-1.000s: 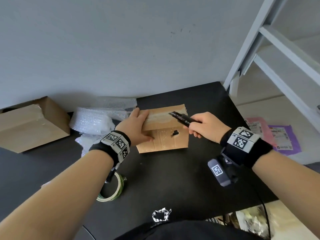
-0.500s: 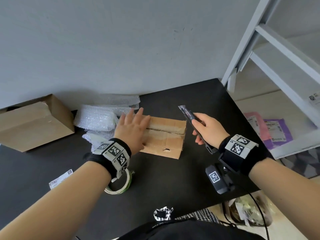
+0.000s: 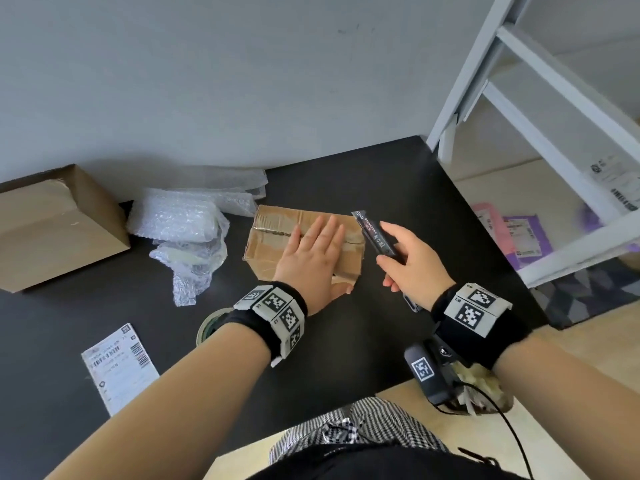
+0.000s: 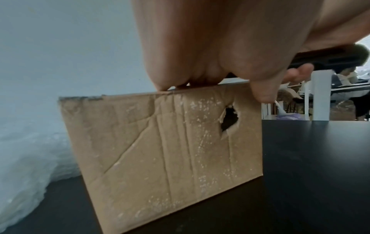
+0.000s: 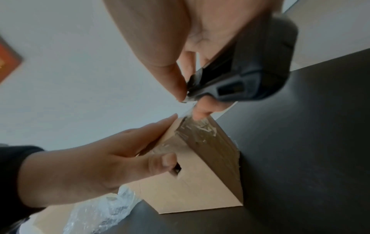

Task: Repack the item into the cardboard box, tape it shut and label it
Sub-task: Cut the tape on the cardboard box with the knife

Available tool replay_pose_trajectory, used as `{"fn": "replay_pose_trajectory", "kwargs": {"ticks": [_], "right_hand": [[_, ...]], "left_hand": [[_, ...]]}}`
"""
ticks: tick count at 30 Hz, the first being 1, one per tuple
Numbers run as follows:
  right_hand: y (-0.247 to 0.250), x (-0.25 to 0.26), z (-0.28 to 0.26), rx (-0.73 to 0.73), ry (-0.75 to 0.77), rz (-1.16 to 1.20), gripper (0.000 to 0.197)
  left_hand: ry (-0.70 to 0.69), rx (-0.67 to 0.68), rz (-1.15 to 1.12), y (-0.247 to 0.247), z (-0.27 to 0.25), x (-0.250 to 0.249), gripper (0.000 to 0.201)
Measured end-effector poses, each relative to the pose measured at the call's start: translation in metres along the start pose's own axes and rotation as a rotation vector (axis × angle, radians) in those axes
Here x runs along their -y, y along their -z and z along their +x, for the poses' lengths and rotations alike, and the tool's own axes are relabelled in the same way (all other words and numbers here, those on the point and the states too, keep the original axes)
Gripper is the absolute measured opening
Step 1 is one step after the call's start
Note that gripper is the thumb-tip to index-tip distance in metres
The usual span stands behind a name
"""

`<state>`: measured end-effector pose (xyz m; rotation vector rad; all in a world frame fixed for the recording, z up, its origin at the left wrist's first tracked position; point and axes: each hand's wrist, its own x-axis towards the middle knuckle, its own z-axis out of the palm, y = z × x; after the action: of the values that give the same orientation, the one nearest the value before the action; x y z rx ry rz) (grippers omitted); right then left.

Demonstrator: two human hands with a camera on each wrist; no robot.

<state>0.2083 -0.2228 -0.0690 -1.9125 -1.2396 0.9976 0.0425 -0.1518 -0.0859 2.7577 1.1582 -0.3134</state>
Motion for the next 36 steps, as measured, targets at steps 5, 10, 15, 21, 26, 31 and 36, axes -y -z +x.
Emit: {"fn": "replay_pose_trajectory", "kwargs": {"ticks": [5,10,15,21,26,31,36], "right_hand": [[-0.008,0.022,0.013,0.102,0.150,-0.085,0.056],[-0.014,0.041,0.022,0.185,0.265,-0.304,0.054],[-0.031,0.062,0.027,0.272,0.406,-0.563,0.048],[-0.048,0.081,0.033,0.306,0.498,-0.864,0.046],[-0.057,0.088,0.033,0.277,0.511,-0.993,0.050],[-0.061,0.093,0.029,0.232,0.489,-1.116,0.054],[-0.050,0.091,0.026,0.228,0.420,-1.125,0.055]], "left_hand": [[0.310,-0.140,-0.229,0.004,-0.010,0.027,0.091],[0.707,-0.140,-0.674,-0.007,-0.029,0.055,0.056],[0.661,-0.236,-0.740,-0.016,-0.039,0.053,0.032],[0.679,-0.280,-0.915,-0.024,-0.040,0.062,0.034],[0.664,-0.271,-0.899,-0.026,-0.038,0.065,0.039],[0.639,-0.237,-0.870,-0.026,-0.035,0.069,0.040],[0.636,-0.234,-0.834,-0.025,-0.034,0.070,0.051]]}}
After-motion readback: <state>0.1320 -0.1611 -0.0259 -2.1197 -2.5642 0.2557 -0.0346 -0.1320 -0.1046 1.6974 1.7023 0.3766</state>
